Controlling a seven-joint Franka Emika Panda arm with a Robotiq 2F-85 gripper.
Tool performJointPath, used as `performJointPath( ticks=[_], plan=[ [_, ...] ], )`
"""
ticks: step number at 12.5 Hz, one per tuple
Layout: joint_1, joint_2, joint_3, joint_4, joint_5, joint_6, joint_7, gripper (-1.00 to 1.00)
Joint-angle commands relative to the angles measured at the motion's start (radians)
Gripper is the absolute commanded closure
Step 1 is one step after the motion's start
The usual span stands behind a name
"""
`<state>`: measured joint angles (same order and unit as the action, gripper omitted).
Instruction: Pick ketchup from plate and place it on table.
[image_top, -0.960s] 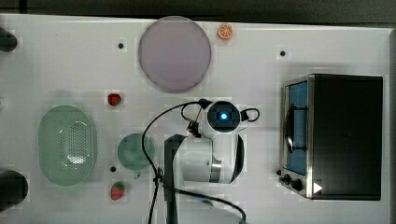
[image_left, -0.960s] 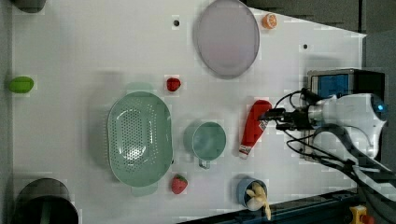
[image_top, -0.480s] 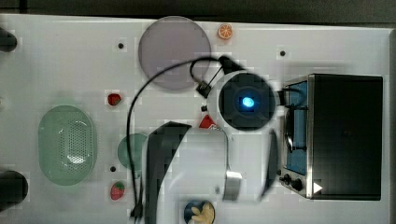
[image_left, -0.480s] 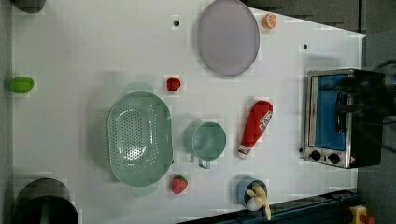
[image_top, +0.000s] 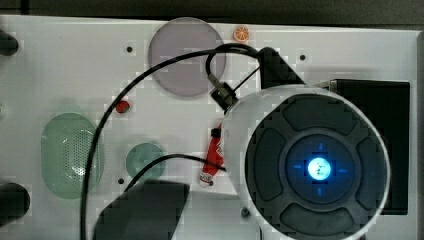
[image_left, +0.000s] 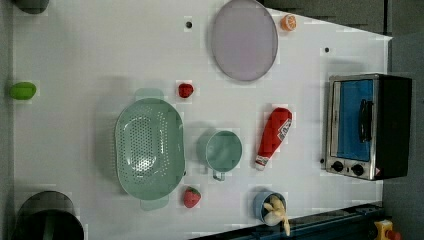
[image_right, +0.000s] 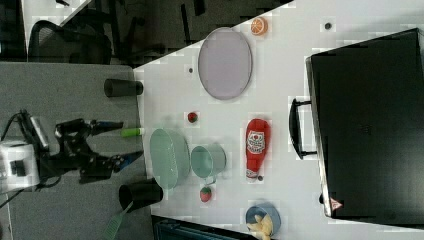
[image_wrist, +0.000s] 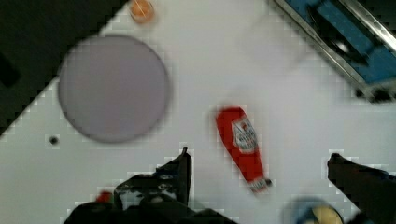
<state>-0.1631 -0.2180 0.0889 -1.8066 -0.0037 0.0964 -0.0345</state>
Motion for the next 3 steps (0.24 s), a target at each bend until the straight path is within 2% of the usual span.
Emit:
performJointPath(
  ticks=[1, 3],
  plan=[
    [0.005, 0.070, 0.009, -0.004, -0.003, -0.055, 0.071, -1.00],
    [0.005, 0.069, 0.009, 0.000, -0.003, -0.056, 0.071, -1.00]
  ],
)
